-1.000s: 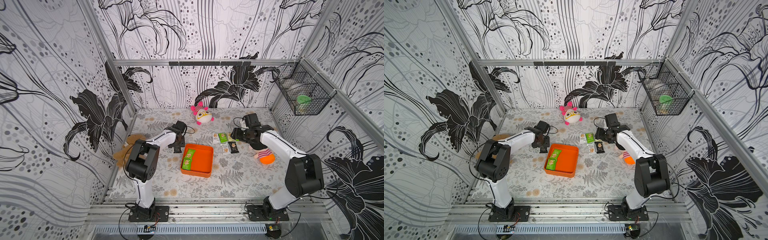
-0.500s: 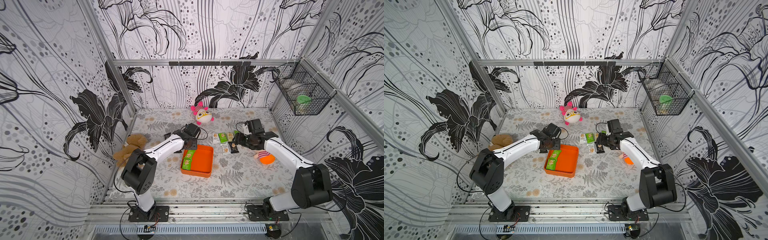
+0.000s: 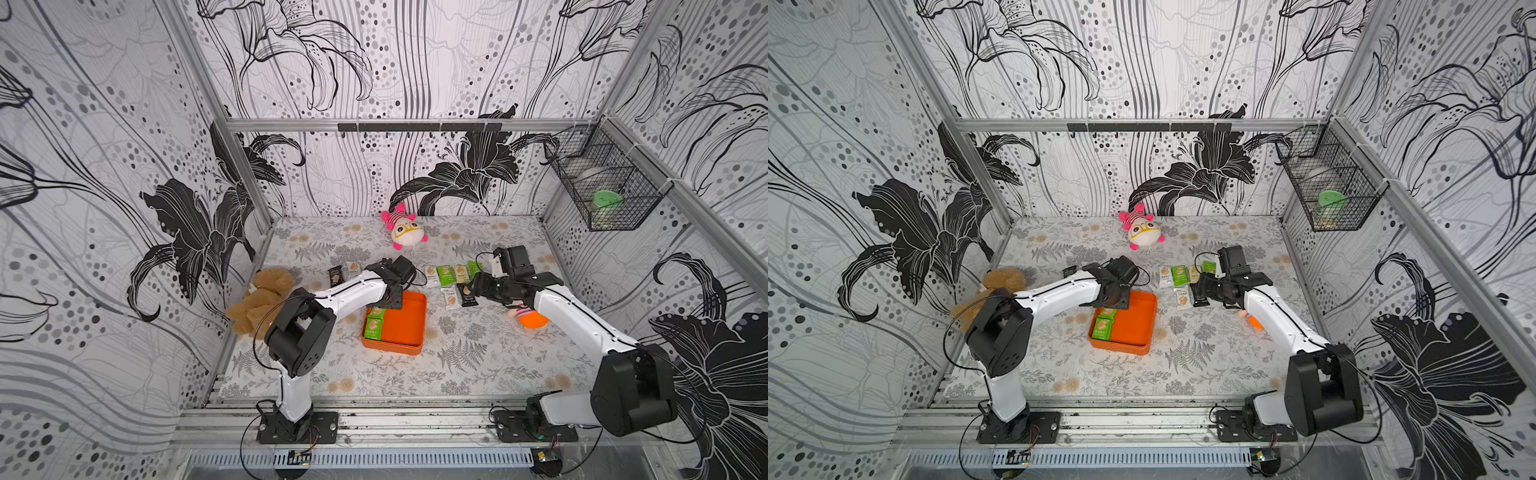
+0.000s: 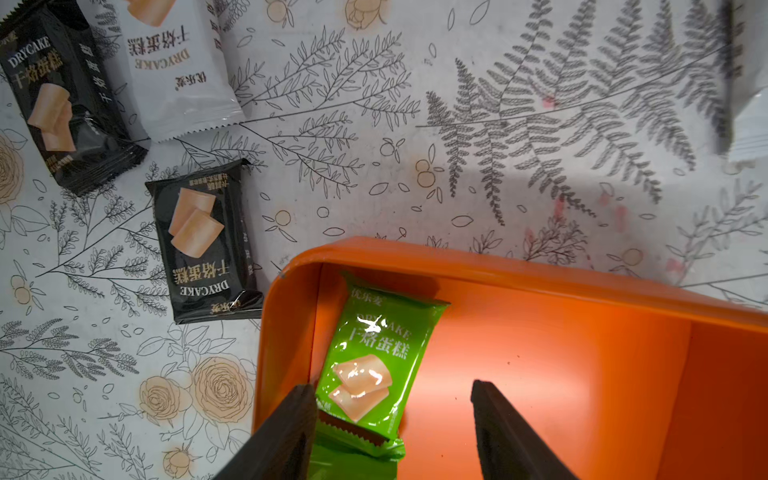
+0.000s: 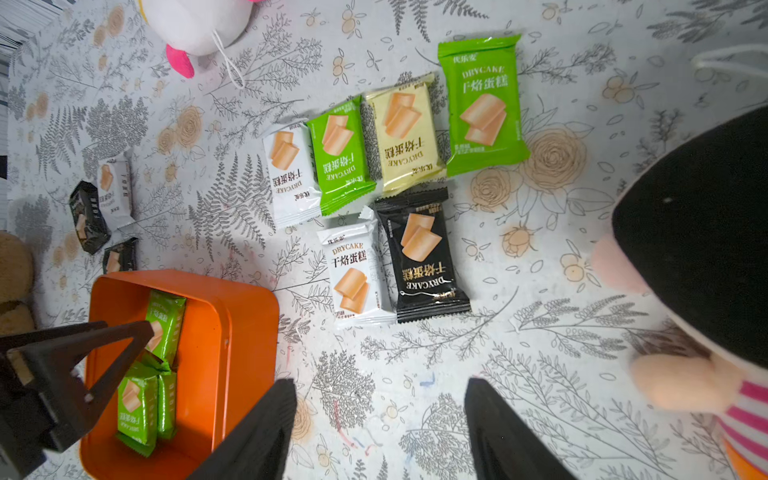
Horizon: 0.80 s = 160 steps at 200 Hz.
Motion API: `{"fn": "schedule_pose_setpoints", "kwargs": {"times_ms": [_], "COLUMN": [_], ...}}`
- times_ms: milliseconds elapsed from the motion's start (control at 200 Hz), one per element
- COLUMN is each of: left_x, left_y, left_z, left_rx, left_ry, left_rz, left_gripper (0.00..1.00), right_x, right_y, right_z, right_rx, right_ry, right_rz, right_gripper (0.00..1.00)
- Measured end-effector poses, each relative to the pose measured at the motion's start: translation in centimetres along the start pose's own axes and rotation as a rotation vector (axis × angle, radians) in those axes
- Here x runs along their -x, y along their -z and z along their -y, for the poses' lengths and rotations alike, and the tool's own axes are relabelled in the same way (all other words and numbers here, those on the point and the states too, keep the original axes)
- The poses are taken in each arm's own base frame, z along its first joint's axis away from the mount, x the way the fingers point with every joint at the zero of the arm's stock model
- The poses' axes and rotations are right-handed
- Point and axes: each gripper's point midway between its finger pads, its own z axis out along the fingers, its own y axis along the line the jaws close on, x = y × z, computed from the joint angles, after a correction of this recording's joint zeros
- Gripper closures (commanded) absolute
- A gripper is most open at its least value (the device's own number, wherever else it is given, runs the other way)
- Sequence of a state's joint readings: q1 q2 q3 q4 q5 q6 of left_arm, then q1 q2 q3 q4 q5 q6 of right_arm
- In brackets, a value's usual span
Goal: Take the cookies out of the storage box
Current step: Pick up the cookie from the storage box.
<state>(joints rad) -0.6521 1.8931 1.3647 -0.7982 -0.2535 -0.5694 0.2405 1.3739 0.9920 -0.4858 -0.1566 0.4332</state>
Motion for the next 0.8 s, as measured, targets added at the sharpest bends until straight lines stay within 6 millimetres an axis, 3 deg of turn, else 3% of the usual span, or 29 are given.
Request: {"fn": "schedule_pose_setpoints", "kwargs": {"times_ms": [441,801], "left_x": [-0.6,-0.2], "left_y": [-3.4,-3.3], "left_z": [0.2,0.0], "left_rx": [0.073,0.090], "left_ry": [-0.044,-0.064], "left_rz": [-0.048,-0.038], "left_gripper": [0.36,0.36], "right_x": [0.4,0.4], "right_y": [-0.1,-0.5], "right_z": [0.3,0.5], "right_rx": [-0.025,-0.045], "right_ry": [0.006,0.007], "right_rz": [-0.001,-0.017], "right_gripper": [0.30,0.30]}}
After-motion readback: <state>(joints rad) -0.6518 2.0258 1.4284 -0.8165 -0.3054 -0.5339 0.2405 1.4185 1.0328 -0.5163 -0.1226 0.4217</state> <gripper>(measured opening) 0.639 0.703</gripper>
